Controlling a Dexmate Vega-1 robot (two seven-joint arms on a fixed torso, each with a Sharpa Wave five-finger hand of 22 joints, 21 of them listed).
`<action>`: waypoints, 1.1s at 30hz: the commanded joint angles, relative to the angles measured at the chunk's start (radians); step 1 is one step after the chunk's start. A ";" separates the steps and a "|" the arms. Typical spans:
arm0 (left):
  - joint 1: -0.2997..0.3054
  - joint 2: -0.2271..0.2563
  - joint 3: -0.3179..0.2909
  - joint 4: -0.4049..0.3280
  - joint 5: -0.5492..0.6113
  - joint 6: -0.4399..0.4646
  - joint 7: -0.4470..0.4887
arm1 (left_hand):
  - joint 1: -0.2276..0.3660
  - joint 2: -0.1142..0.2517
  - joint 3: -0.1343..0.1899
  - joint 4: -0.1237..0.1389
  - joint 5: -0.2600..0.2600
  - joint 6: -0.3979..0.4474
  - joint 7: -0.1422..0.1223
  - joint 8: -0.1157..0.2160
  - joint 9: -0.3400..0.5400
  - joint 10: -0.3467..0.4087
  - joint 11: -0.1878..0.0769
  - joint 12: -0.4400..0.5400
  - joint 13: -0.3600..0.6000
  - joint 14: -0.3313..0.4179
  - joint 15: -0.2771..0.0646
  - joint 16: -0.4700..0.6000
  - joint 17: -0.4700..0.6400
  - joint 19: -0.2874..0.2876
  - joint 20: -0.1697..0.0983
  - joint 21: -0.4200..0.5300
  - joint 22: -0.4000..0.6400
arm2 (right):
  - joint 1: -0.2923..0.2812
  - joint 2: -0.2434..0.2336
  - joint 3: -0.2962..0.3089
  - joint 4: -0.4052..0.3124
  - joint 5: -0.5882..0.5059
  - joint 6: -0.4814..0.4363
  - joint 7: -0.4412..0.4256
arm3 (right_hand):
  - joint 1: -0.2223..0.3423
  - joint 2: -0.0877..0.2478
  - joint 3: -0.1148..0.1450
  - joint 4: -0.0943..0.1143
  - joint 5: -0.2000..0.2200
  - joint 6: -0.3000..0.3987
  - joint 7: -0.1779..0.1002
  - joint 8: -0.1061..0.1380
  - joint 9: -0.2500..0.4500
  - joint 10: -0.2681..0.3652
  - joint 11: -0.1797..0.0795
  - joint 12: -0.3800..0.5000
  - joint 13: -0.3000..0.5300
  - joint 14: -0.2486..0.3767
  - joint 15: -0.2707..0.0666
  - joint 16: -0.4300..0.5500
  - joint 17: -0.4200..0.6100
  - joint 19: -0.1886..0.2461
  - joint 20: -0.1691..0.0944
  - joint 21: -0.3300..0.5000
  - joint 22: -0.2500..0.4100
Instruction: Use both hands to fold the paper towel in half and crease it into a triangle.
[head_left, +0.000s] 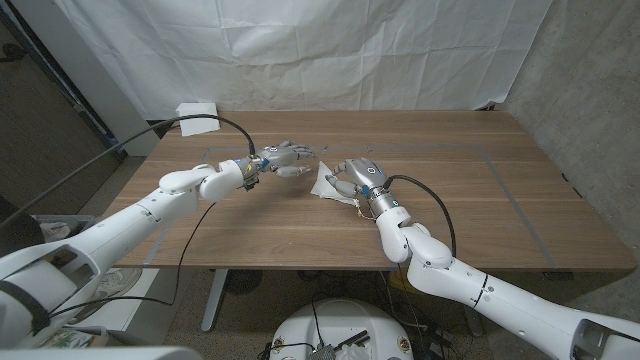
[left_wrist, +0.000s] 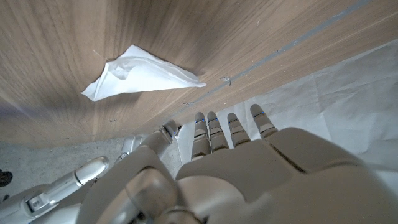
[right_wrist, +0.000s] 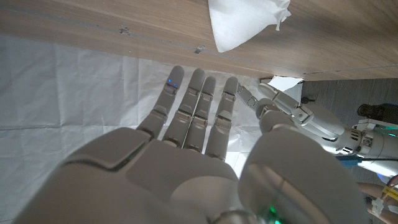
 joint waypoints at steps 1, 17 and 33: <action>0.055 -0.025 -0.064 0.013 -0.168 -0.020 0.043 | -0.021 0.009 -0.015 0.007 -0.008 -0.035 -0.013 -0.002 0.001 -0.031 0.009 -0.003 0.003 -0.012 0.014 -0.005 0.006 -0.067 0.008 0.005 0.003 | -0.011 0.007 0.058 0.004 0.146 0.047 -0.030 | -0.014 0.000 0.005 -0.010 0.005 -0.032 0.002 -0.010 0.003 -0.024 0.003 -0.015 -0.002 -0.021 -0.019 -0.018 -0.011 -0.016 0.001 -0.011 0.002; 0.099 -0.070 -0.122 0.043 -0.455 -0.072 -0.044 | -0.054 -0.023 -0.042 0.017 -0.023 -0.075 -0.030 0.001 0.000 -0.044 0.014 0.003 0.002 -0.019 0.017 -0.009 0.005 -0.073 0.004 0.003 0.003 | -0.051 -0.003 0.162 -0.019 0.414 0.143 -0.035 | -0.034 -0.002 -0.006 -0.023 0.006 -0.104 0.010 -0.010 0.003 -0.092 0.014 -0.061 -0.012 -0.118 0.017 -0.067 -0.028 -0.077 0.009 -0.054 0.001; 0.117 -0.118 -0.157 0.066 -0.680 -0.101 -0.163 | -0.062 -0.033 -0.045 0.006 -0.028 -0.113 -0.042 0.002 -0.003 -0.088 0.021 -0.003 -0.001 -0.052 0.023 -0.027 -0.005 -0.085 0.005 -0.002 0.002 | -0.093 -0.025 0.242 -0.002 0.591 0.260 -0.062 | -0.032 0.002 -0.015 -0.040 0.009 -0.170 0.014 -0.014 0.002 -0.153 0.018 -0.100 -0.020 -0.192 0.036 -0.100 -0.044 -0.113 0.015 -0.087 0.000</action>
